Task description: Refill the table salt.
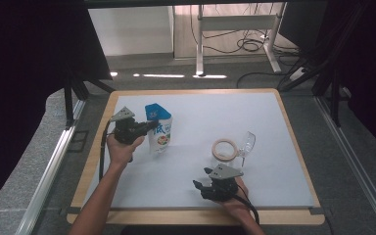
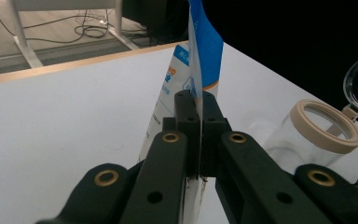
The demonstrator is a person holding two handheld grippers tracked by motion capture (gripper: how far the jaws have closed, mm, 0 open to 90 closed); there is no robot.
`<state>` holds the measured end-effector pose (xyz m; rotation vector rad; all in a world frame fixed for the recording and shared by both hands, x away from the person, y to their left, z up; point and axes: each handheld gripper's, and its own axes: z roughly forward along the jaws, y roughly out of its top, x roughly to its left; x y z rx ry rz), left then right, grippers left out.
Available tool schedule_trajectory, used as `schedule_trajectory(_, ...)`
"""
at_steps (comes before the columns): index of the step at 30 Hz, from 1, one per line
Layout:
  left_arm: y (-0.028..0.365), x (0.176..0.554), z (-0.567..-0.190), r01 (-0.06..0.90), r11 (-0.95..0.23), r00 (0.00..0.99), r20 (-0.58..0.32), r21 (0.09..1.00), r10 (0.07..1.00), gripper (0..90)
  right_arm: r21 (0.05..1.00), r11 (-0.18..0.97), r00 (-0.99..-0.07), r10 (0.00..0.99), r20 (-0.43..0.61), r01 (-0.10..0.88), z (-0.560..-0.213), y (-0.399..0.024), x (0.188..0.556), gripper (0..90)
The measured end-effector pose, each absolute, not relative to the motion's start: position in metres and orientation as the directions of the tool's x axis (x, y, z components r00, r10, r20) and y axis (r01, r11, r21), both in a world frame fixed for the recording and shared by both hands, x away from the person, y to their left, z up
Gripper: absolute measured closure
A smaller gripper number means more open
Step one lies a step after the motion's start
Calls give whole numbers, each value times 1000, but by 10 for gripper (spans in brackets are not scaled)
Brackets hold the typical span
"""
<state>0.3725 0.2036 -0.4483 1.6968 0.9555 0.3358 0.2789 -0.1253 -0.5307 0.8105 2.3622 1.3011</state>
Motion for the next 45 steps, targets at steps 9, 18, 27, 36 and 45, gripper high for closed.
schedule_trajectory(9, 200, 368, -447, 415, -73, 643, -235, 907, 729, 900, 846, 423, -785, 620, -9, 325, -531, -123, 278, 392)
schedule_trajectory(18, 195, 363, -443, 410, -75, 659, -238, 909, 713, 900, 850, 416, -778, 628, -13, 322, -531, -118, 279, 392)
schedule_trajectory(27, 187, 357, -440, 403, -72, 674, -243, 912, 698, 900, 851, 409, -770, 637, -9, 329, -529, -108, 282, 392)
schedule_trajectory(36, 183, 353, -442, 406, -68, 679, -251, 911, 690, 900, 850, 412, -767, 641, -15, 327, -529, -98, 285, 392)
schedule_trajectory(45, 176, 349, -441, 411, -76, 694, -257, 909, 673, 900, 847, 421, -752, 658, -39, 325, -526, -80, 291, 379)
